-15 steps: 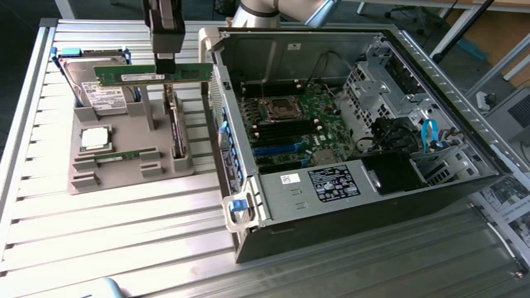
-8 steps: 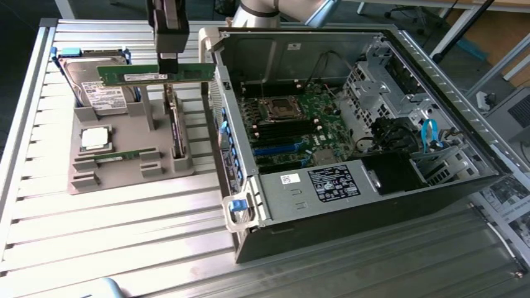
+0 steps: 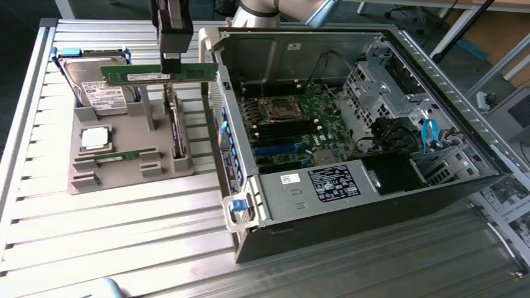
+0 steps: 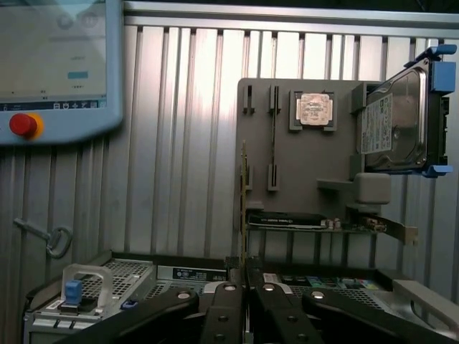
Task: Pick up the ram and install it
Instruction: 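Pick up the ram and move it above insertion slot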
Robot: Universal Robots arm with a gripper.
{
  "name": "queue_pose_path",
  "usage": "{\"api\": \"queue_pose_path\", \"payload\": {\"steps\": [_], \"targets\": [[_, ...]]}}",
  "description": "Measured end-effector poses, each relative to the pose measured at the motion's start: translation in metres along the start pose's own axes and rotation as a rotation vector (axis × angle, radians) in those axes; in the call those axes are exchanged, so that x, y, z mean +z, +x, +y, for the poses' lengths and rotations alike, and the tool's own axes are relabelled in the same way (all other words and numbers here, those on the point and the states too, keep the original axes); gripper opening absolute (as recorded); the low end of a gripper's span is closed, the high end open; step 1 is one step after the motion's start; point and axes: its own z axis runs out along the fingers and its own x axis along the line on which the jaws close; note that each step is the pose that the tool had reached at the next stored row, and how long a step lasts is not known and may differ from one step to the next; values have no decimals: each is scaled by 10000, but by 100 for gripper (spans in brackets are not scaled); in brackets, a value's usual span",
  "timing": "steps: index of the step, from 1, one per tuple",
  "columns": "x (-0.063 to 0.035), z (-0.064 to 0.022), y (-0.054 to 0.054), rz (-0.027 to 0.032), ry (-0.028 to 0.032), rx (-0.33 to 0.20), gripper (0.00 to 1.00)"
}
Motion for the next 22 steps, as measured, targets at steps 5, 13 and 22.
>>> {"api": "queue_pose_path", "payload": {"steps": [5, 13, 22], "targets": [[-2, -22, 1, 0, -11, 0, 13], [-3, -51, 3, -1, -22, -1, 13], [-6, -106, 6, 1, -50, -2, 13]]}}
